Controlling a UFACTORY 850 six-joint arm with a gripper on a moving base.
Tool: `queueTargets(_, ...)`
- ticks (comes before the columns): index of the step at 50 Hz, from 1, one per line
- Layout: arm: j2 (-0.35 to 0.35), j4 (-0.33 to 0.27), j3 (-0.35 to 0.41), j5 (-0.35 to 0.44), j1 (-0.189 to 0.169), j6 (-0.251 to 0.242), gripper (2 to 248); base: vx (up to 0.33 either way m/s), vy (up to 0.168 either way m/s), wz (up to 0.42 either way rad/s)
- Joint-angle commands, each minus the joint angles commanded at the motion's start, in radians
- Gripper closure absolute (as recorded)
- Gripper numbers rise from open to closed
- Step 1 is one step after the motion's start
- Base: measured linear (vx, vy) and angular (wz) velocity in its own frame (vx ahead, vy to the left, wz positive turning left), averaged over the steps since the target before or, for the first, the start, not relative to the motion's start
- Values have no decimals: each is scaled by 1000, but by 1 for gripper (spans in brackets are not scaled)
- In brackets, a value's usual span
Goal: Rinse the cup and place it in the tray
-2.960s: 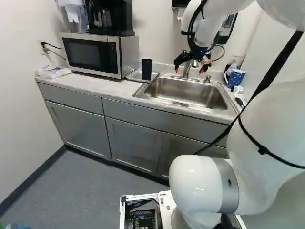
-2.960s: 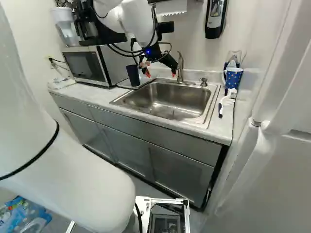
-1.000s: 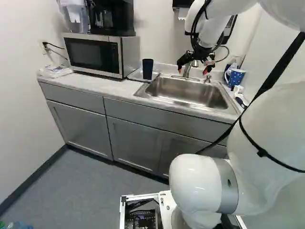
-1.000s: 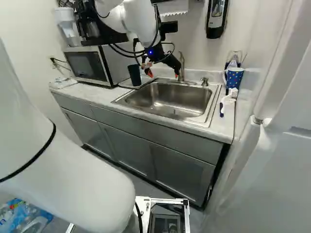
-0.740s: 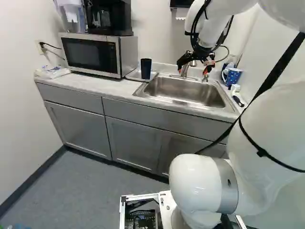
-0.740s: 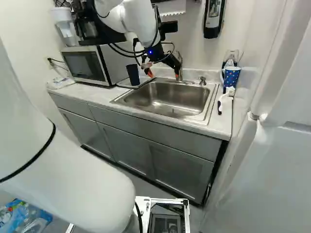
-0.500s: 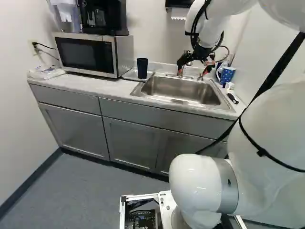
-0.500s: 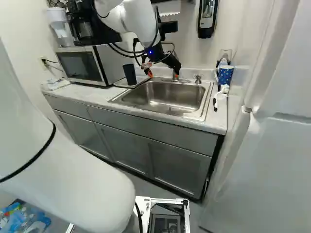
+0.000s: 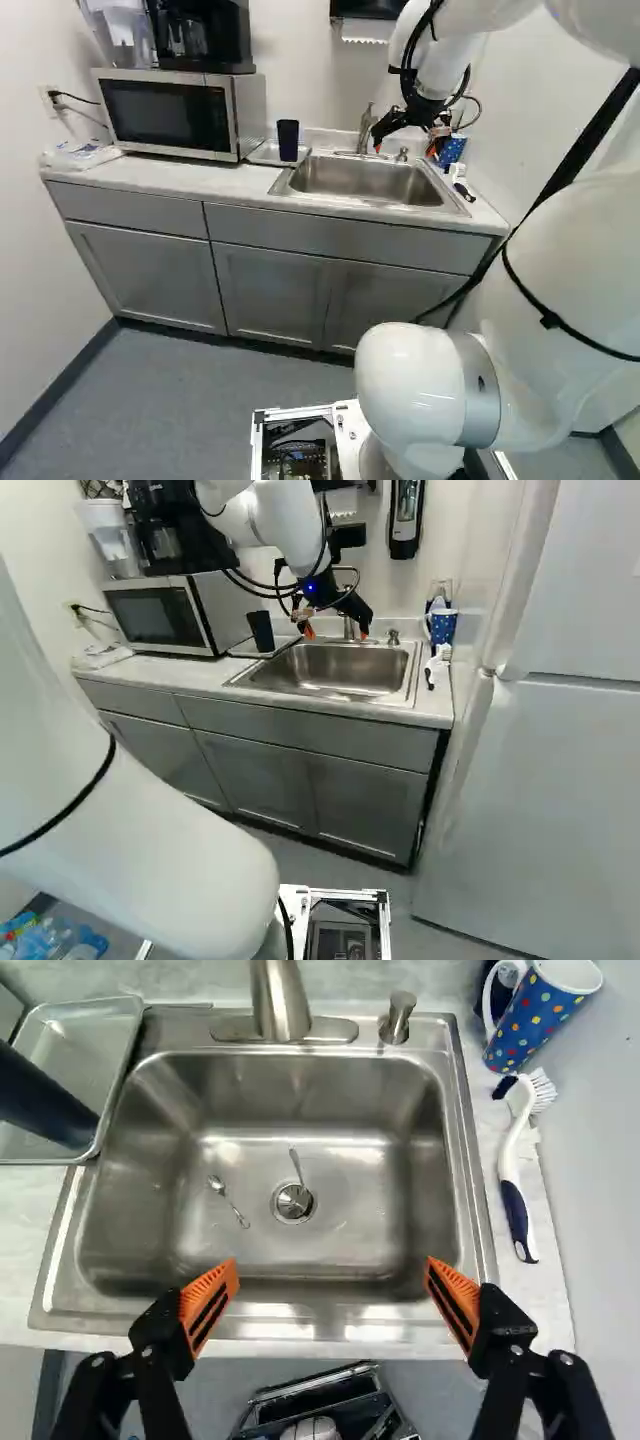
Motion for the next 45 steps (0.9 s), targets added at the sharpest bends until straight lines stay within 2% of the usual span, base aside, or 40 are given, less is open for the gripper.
queueTargets(18,0,0,0,0,0,0,3,-127,97,-9)
queueTargets(45,0,0,0,0,0,0,3,-159,45,-9)
